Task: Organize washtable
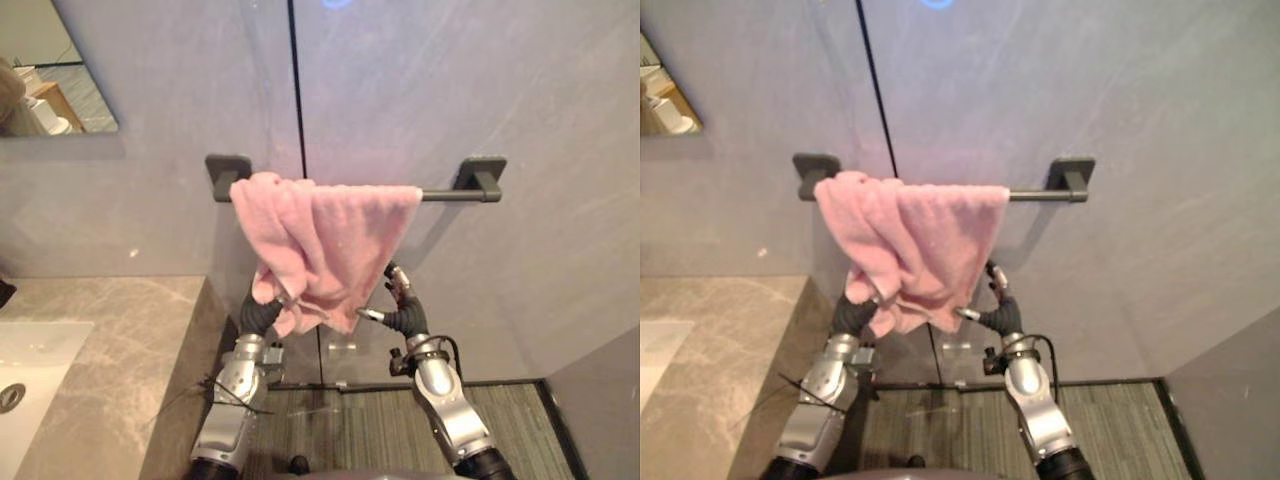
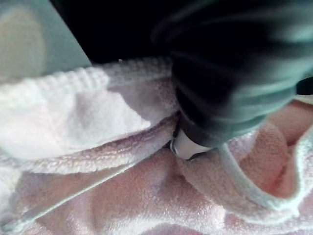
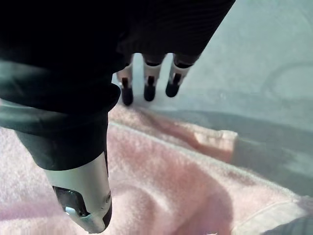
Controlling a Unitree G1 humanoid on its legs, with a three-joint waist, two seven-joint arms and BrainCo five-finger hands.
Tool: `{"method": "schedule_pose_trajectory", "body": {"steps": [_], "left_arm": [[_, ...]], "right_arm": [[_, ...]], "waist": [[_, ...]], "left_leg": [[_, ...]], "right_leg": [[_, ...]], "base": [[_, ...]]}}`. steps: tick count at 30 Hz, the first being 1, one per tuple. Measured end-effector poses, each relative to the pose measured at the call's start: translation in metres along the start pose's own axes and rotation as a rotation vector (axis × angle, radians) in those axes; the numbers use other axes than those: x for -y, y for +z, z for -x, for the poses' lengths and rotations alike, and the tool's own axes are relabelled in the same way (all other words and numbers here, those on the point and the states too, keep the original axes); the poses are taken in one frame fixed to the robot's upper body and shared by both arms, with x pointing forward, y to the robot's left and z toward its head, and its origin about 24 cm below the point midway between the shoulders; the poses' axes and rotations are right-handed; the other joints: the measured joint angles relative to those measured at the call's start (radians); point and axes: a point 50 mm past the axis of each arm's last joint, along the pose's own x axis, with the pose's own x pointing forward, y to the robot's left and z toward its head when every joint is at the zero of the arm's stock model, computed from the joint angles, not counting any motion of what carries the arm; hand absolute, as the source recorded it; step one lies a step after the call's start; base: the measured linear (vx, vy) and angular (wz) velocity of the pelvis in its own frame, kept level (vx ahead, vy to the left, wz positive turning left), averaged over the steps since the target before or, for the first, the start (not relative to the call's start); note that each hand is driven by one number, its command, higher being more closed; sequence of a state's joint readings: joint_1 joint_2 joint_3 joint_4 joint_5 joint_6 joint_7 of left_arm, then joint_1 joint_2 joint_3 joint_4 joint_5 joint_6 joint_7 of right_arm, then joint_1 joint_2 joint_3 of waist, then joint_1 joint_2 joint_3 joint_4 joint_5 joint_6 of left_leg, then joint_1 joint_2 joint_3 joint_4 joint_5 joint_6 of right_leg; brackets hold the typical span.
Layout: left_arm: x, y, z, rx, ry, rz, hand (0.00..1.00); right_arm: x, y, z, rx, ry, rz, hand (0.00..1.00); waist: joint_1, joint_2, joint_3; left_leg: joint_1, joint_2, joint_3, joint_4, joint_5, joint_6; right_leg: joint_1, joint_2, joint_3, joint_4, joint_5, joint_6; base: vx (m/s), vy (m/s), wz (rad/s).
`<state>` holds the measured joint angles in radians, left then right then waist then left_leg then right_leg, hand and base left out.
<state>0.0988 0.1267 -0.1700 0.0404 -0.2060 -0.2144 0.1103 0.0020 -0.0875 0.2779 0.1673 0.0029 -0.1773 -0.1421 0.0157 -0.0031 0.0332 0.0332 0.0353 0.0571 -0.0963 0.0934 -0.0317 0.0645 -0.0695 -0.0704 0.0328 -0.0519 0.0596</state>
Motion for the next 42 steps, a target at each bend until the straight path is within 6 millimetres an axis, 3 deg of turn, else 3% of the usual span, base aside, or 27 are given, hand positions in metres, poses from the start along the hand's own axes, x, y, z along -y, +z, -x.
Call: {"method": "schedule_pose_trajectory", "body": {"steps": [1,7,18,28,42], "left_arm": [[0.001,0.0,0.0,0.0,-0.004,0.001,1.0],[0.004,-0.001,0.001,-0.006,-0.02,0.014,1.0],[0.005,-0.001,0.001,-0.006,-0.033,0.018,1.0],[0.005,0.0,0.0,-0.002,-0.039,0.019,1.0],[0.009,0.007,-0.001,0.032,-0.076,0.035,1.0]], "right_arm": [[0.0,0.0,-0.003,-0.006,0.013,0.006,1.0],[-0.004,0.006,-0.01,0.019,0.039,0.011,1.0],[-0.001,0.001,-0.012,-0.006,0.032,0.002,1.0],[0.016,0.003,-0.014,0.0,-0.045,-0.01,1.0],[0.035,0.022,-0.015,0.083,-0.128,-0.025,1.0]], "waist": [[-0.001,-0.001,0.0],[0.0,-0.006,-0.002],[0.001,-0.017,-0.005],[0.001,-0.025,-0.006],[-0.001,-0.025,-0.005]], "left_leg": [[-0.001,0.0,0.0,0.0,0.0,0.0],[-0.003,0.001,-0.003,0.0,0.0,0.0],[-0.003,0.001,-0.004,0.0,0.0,0.0],[-0.003,0.001,-0.004,0.0,0.0,0.0],[0.002,-0.001,0.003,-0.004,0.0,0.0]], "right_leg": [[0.0,0.0,0.0,0.0,0.0,-0.001],[0.001,0.001,-0.003,0.0,0.0,-0.001],[0.002,0.001,-0.005,-0.001,0.0,-0.001],[0.002,0.001,-0.004,-0.001,0.0,-0.001],[0.003,0.002,0.0,0.0,0.0,-0.001]], "base": [[0.0,0.0,0.0],[0.0,0.0,0.0],[0.0,0.0,0.0],[0.0,0.0,0.0],[0.0,0.0,0.0]]}}
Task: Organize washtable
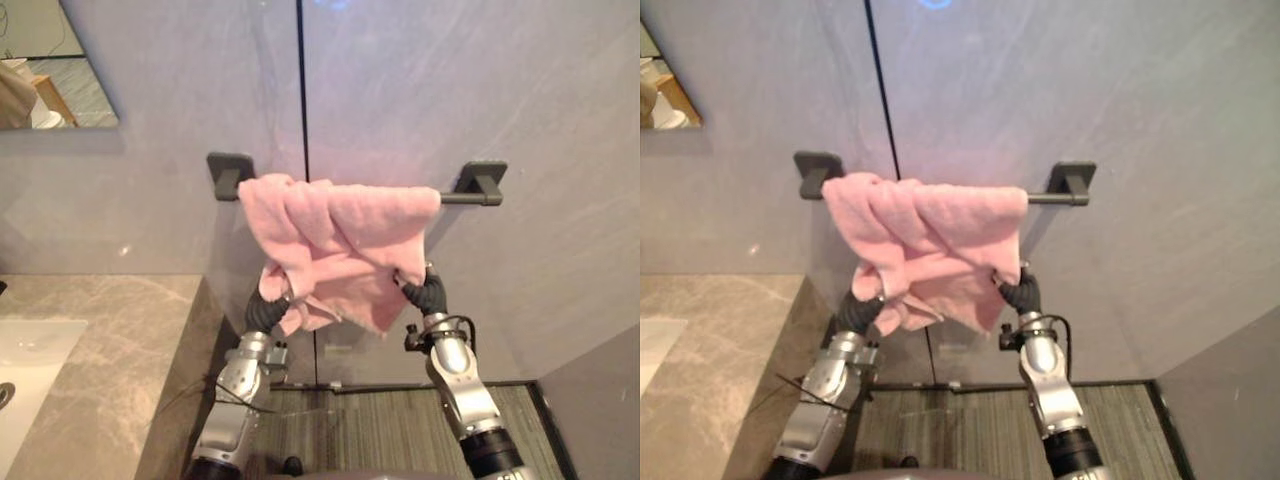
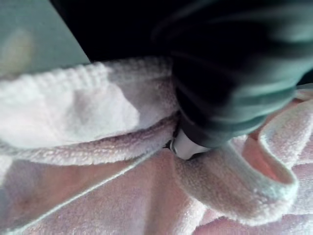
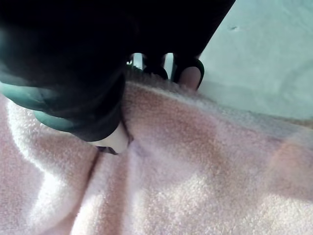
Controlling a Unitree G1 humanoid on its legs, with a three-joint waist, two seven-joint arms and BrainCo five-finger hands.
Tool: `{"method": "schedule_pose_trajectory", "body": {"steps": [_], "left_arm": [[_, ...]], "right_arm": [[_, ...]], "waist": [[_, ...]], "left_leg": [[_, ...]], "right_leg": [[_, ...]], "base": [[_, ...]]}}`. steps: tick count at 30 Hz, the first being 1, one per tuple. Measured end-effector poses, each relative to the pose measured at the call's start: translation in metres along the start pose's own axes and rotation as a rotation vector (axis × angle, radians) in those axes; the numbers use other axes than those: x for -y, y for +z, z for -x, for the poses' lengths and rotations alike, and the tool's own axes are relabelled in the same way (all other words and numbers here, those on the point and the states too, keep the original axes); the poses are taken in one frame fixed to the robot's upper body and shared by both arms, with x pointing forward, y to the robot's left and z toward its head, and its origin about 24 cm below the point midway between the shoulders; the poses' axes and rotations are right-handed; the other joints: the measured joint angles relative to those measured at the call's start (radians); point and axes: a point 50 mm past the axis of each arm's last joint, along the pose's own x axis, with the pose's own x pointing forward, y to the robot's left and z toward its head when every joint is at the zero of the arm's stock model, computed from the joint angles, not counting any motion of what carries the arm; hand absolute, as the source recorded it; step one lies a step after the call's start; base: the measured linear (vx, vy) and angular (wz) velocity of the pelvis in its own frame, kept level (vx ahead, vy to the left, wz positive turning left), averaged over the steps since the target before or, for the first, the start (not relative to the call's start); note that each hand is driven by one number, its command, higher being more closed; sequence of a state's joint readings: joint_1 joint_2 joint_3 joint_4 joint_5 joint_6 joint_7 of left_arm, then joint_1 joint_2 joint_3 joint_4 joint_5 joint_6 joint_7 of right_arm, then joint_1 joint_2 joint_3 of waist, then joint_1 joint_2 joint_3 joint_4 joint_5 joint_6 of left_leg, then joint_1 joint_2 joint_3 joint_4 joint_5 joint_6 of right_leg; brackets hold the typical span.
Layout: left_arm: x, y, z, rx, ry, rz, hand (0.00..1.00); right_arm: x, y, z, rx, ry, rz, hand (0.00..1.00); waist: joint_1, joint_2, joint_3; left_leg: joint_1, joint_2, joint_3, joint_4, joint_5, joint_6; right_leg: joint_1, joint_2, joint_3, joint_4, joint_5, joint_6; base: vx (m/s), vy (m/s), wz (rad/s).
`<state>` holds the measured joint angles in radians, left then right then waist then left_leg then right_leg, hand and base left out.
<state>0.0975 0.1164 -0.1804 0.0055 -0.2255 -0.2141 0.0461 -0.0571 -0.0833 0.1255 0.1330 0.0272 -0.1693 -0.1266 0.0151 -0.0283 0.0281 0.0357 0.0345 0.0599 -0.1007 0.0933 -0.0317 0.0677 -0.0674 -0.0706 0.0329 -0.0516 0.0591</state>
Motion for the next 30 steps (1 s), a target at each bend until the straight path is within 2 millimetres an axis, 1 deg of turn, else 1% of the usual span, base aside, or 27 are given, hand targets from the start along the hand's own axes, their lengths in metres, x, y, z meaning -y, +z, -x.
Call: {"method": "schedule_pose_trajectory", "body": {"steps": [14,21,25,30], "left_arm": [[0.009,0.001,-0.003,0.008,-0.031,0.017,1.0],[0.018,0.001,-0.004,0.006,-0.077,0.022,1.0],[0.019,0.003,-0.007,0.012,-0.084,0.02,1.0],[0.018,-0.002,-0.007,-0.009,-0.082,0.018,1.0]], "right_arm": [[0.01,-0.001,0.001,-0.005,-0.041,0.002,1.0],[0.019,-0.002,0.001,-0.01,-0.078,0.003,1.0],[0.02,-0.003,0.001,-0.011,-0.083,0.003,1.0],[0.022,-0.003,0.001,-0.011,-0.094,0.0,1.0]], "waist": [[-0.003,0.001,0.001],[-0.004,0.004,0.003],[-0.005,0.004,0.004],[-0.008,0.003,0.006]], "left_leg": [[0.002,0.002,0.012,0.002,-0.001,0.0],[0.002,0.002,0.013,-0.001,-0.001,0.0],[0.002,0.002,0.014,-0.001,-0.001,0.0],[0.001,0.002,0.014,-0.001,-0.001,0.0]], "right_leg": [[-0.002,-0.002,0.013,-0.001,0.0,0.0],[-0.003,-0.002,0.014,-0.001,0.0,0.0],[-0.004,-0.002,0.015,-0.001,0.0,0.0],[-0.004,-0.002,0.015,-0.001,0.0,0.0]], "base": [[0.0,0.0,-0.01],[0.0,0.0,0.0],[0.0,0.0,0.0],[0.0,0.0,0.0]]}}
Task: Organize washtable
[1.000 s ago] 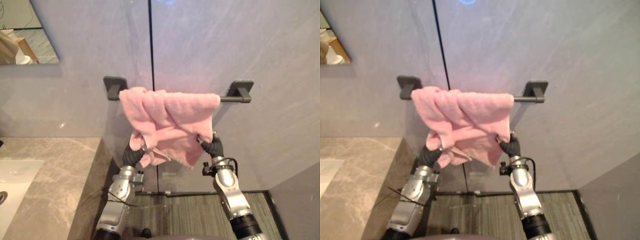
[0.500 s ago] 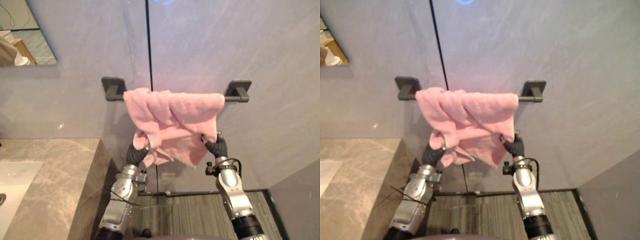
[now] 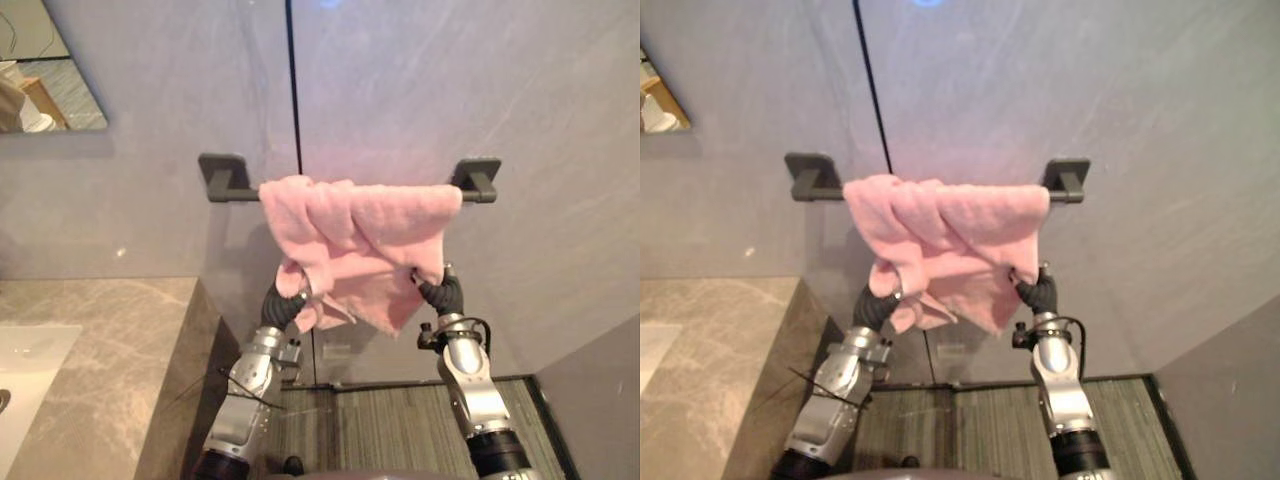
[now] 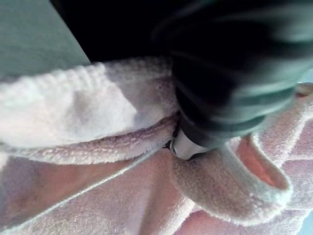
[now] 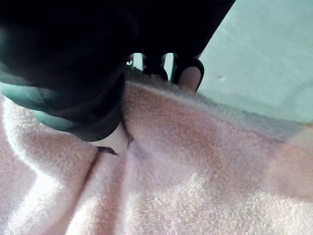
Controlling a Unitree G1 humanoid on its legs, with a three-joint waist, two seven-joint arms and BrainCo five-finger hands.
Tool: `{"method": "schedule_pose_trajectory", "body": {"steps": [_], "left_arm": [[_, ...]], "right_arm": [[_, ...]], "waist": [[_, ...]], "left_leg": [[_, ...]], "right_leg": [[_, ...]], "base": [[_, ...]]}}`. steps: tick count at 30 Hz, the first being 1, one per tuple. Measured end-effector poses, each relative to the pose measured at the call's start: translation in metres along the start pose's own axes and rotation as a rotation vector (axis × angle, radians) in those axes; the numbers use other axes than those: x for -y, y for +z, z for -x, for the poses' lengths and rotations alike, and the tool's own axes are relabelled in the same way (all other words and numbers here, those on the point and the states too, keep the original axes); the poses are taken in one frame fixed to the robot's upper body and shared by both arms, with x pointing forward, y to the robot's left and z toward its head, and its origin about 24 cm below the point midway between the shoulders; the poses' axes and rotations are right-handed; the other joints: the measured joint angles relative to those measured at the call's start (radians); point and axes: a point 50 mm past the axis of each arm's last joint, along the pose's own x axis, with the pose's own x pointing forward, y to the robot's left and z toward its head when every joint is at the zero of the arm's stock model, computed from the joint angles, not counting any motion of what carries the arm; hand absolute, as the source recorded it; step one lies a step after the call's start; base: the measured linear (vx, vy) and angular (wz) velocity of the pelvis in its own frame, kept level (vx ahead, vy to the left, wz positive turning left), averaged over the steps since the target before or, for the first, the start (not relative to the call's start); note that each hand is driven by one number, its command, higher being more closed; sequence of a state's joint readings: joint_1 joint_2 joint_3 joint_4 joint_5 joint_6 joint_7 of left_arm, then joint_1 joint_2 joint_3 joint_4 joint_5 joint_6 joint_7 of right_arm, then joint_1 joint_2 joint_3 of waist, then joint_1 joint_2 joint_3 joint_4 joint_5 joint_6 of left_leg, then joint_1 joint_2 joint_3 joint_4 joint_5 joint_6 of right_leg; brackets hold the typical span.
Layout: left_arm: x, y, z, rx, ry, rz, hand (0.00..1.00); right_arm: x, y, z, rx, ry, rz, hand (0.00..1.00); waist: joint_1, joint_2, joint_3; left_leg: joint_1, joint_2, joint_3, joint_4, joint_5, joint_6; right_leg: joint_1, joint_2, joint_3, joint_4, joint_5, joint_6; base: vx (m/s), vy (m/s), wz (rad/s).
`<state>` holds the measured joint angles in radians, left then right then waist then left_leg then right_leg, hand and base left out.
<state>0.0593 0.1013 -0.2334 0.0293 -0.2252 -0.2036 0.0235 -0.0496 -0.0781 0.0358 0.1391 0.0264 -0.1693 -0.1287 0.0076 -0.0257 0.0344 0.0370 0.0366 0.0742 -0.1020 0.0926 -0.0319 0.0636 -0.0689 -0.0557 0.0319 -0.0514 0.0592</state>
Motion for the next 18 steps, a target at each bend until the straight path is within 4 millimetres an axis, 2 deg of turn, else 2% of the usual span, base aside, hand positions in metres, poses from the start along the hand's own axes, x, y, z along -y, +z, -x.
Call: {"method": "schedule_pose_trajectory", "body": {"steps": [9,15,16,18], "left_arm": [[-0.001,-0.005,0.001,-0.023,0.005,-0.001,1.0],[0.002,-0.008,0.0,-0.033,0.008,0.016,1.0],[0.002,-0.01,-0.001,-0.039,0.009,0.017,1.0],[0.002,-0.011,0.0,-0.044,0.01,0.017,1.0]], "right_arm": [[-0.001,-0.003,0.0,-0.013,-0.016,-0.021,1.0],[0.0,-0.01,0.002,-0.047,-0.03,-0.025,1.0],[0.001,-0.01,0.002,-0.047,-0.032,-0.024,0.0],[0.002,-0.011,0.002,-0.047,-0.038,-0.023,0.0]], "waist": [[-0.021,-0.003,0.011],[-0.023,0.0,0.013],[-0.024,0.0,0.013],[-0.024,0.0,0.014]], "left_leg": [[-0.002,-0.001,0.0,0.0,0.0,0.0],[-0.002,-0.001,0.0,0.0,0.0,0.0],[-0.002,0.0,0.0,0.0,0.0,0.0],[-0.002,0.0,0.0,0.0,0.0,0.0]], "right_leg": [[-0.001,-0.001,0.0,0.0,0.0,0.0],[-0.001,-0.001,0.0,0.0,0.0,0.0],[-0.001,-0.001,0.0,0.0,0.0,0.0],[-0.002,-0.001,0.0,0.0,0.0,0.0]], "base": [[0.0,0.0,0.0],[0.0,0.0,0.0],[0.0,0.0,0.0],[0.0,0.0,0.0]]}}
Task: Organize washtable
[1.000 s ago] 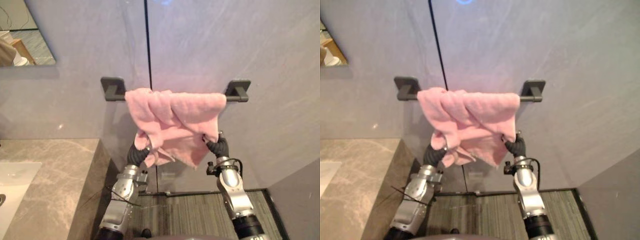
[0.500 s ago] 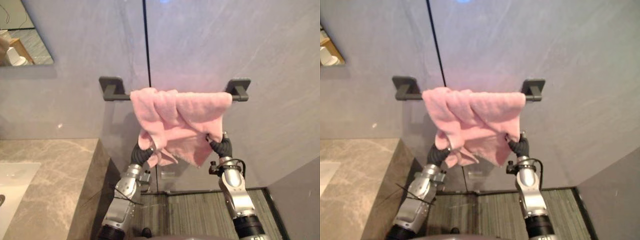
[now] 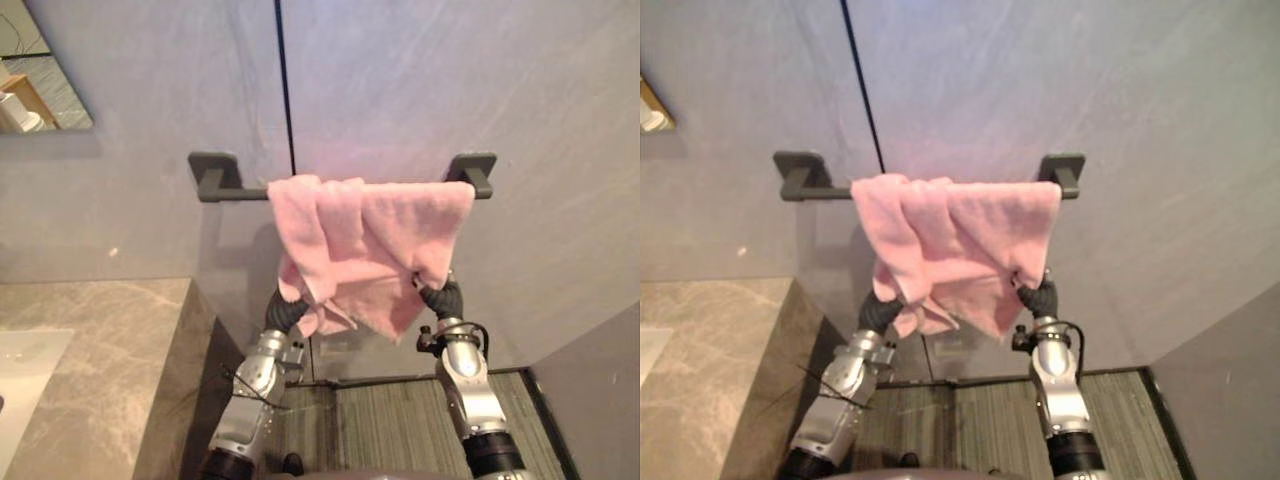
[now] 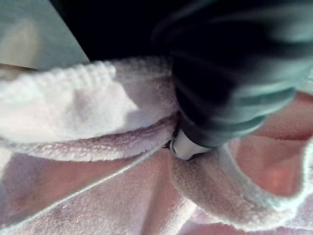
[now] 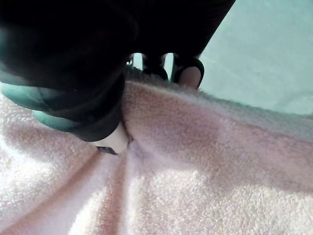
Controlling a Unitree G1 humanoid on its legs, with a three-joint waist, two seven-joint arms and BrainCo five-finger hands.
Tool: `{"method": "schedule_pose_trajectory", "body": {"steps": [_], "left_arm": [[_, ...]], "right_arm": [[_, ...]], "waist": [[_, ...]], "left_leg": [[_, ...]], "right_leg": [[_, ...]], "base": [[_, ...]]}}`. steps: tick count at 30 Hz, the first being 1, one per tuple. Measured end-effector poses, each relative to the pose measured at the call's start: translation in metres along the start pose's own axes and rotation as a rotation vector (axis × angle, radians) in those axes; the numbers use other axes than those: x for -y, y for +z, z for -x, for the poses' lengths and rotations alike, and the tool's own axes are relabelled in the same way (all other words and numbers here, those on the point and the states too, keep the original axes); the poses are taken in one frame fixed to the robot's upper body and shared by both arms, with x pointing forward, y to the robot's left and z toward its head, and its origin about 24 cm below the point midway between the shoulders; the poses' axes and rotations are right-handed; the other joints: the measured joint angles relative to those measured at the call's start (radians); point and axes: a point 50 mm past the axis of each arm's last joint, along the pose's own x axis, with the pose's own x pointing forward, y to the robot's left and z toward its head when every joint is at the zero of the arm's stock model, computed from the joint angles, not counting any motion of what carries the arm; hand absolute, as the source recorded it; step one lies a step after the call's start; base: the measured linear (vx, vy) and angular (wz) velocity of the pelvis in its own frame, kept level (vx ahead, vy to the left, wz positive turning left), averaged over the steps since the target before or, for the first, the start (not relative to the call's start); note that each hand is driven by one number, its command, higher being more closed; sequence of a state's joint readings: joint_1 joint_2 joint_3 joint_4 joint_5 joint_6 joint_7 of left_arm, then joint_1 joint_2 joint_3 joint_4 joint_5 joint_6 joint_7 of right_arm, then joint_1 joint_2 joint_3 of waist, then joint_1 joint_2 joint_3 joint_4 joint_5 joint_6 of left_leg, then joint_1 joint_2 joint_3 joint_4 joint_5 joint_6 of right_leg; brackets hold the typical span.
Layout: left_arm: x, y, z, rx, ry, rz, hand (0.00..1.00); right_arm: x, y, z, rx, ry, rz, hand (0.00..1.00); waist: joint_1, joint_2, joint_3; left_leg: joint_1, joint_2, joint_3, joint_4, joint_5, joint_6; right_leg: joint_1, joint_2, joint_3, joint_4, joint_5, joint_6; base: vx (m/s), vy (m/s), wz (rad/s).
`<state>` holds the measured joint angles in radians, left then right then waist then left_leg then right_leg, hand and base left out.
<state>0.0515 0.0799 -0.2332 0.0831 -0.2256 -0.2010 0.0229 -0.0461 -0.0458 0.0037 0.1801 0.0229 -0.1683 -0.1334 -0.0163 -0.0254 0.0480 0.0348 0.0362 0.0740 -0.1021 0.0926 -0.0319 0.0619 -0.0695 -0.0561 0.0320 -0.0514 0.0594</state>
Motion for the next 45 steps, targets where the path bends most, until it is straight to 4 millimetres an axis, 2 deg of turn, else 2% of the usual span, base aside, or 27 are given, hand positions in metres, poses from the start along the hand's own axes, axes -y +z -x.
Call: {"method": "schedule_pose_trajectory", "body": {"steps": [1,13,18,24,28,29,31,36,40,45], "left_arm": [[0.0,0.0,0.0,0.0,0.001,0.0,0.0],[-0.014,0.003,0.0,0.011,0.084,-0.006,0.0],[-0.015,0.002,0.001,0.006,0.097,0.008,0.0],[-0.017,-0.007,0.011,-0.029,0.115,0.021,0.0],[-0.02,-0.022,0.025,-0.093,0.158,0.07,0.0],[-0.024,-0.034,0.034,-0.15,0.187,0.081,0.0],[-0.028,-0.049,0.044,-0.215,0.223,0.098,0.0],[-0.034,-0.085,0.077,-0.397,0.281,0.126,0.0],[-0.037,-0.098,0.088,-0.472,0.316,0.133,0.0],[-0.044,-0.11,0.101,-0.539,0.374,0.136,0.0]], "right_arm": [[0.003,0.0,0.0,-0.001,-0.012,0.0,0.0],[0.024,-0.011,0.003,-0.047,-0.128,0.008,0.0],[0.025,-0.016,0.005,-0.078,-0.127,0.017,0.0],[0.025,-0.03,0.021,-0.137,-0.113,0.054,0.0],[0.024,-0.046,0.04,-0.208,-0.096,0.063,0.0],[0.022,-0.053,0.047,-0.241,-0.08,0.064,0.0],[0.019,-0.062,0.054,-0.288,-0.076,0.059,0.0],[0.015,-0.097,0.087,-0.47,-0.069,0.062,0.0],[0.016,-0.112,0.105,-0.554,-0.073,0.069,0.0],[0.014,-0.125,0.118,-0.64,-0.078,0.063,0.0]], "waist": [[0.0,0.0,0.0],[0.001,0.0,0.0],[0.002,0.0,0.0],[0.002,0.0,0.0],[0.003,0.0,0.001],[0.003,0.0,0.002],[0.003,-0.001,0.003],[0.01,-0.002,0.004],[0.03,-0.003,0.004],[0.03,-0.004,0.003]], "left_leg": [[-0.001,0.0,0.0,0.0,0.0,0.0],[-0.005,0.0,0.004,0.0,0.0,0.0],[-0.005,0.0,0.004,0.0,0.0,0.0],[-0.001,0.0,-0.003,0.001,0.0,0.0],[0.003,-0.001,-0.015,0.0,0.0,0.0],[0.011,-0.001,-0.019,0.0,0.0,0.0],[0.017,-0.001,-0.021,0.0,0.0,0.0],[0.015,-0.002,-0.025,-0.001,-0.004,-0.006],[0.016,-0.002,-0.02,-0.001,-0.005,-0.005],[0.031,-0.004,-0.022,-0.001,-0.004,-0.007]], "right_leg": [[0.0,0.0,0.0,0.0,0.0,0.0],[-0.007,0.0,0.003,0.001,0.0,0.0],[-0.006,-0.001,0.002,0.0,0.0,0.0],[0.001,0.0,-0.003,-0.001,0.0,0.0],[0.011,0.0,-0.017,-0.001,0.0,0.0],[0.021,0.0,-0.022,-0.002,-0.001,0.0],[0.023,0.0,-0.025,0.0,-0.005,0.001],[0.023,-0.003,-0.036,0.005,-0.018,0.005],[0.023,-0.005,-0.038,0.02,-0.022,0.009],[0.024,-0.009,-0.046,0.044,-0.04,0.01]], "base": [[0.0,0.0,0.0],[0.0,0.0,-0.01],[0.0,0.0,0.0],[0.0,0.0,0.02],[0.0,-0.002,0.09],[-0.02,-0.011,0.07],[-0.04,-0.011,0.07],[-0.04,-0.006,0.07],[0.0,0.0,0.01],[0.0,-0.008,0.02]]}}
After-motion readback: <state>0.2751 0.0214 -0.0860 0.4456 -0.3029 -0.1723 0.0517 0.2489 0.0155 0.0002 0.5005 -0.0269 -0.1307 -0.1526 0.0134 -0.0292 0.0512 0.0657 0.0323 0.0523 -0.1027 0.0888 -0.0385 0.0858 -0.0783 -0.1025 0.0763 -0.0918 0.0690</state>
